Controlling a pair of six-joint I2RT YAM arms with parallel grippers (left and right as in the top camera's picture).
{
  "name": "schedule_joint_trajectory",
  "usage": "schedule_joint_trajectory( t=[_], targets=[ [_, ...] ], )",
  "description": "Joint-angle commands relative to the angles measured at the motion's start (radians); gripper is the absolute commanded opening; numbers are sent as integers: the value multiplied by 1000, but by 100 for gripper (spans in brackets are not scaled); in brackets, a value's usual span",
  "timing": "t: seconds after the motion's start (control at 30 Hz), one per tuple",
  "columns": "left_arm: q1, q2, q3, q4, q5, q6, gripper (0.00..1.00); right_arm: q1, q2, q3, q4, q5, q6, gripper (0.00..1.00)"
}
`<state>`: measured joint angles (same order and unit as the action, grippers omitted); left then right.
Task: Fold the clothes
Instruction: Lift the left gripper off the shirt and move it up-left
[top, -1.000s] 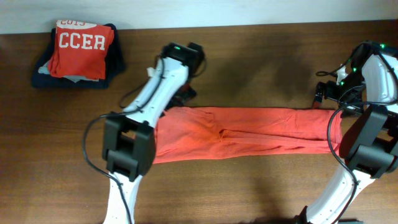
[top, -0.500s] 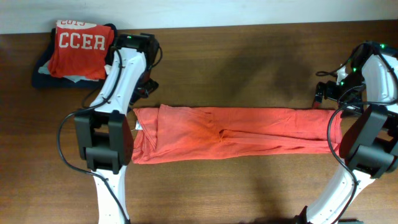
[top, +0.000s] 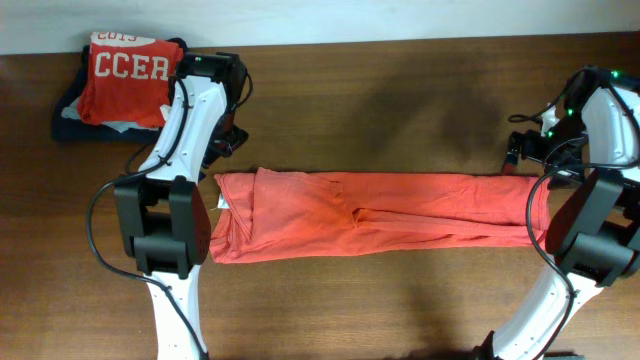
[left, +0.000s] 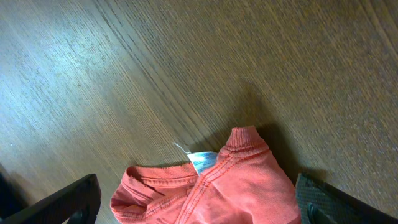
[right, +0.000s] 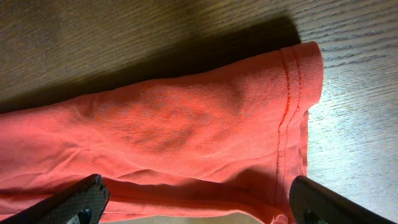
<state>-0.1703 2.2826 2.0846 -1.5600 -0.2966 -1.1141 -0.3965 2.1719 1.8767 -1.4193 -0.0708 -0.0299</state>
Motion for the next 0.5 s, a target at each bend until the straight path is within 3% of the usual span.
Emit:
schedule_joint_trajectory(
  t=[0.0,0.1,0.17,0.27,0.4,0.47],
  targets=[
    [3,-22,-3,-6,-27,14,99,-3,-6,13,0,-4,0,99],
    [3,-22,-3,-2,-56,23,99,-3,-6,13,0,-5,0,99],
    [3,-22,-2,32,-96,114,99,-3,-6,13,0,-5,0,99],
    [4,-22,-2,118,-82,357,99,-3,-6,13,0,-4,0,99],
    [4,-22,-2,227,56,660,97,-3,-6,13,0,-5,0,99],
    [4,-22,-2,260,111,752,83,-3,-6,13,0,-4,0,99]
  ],
)
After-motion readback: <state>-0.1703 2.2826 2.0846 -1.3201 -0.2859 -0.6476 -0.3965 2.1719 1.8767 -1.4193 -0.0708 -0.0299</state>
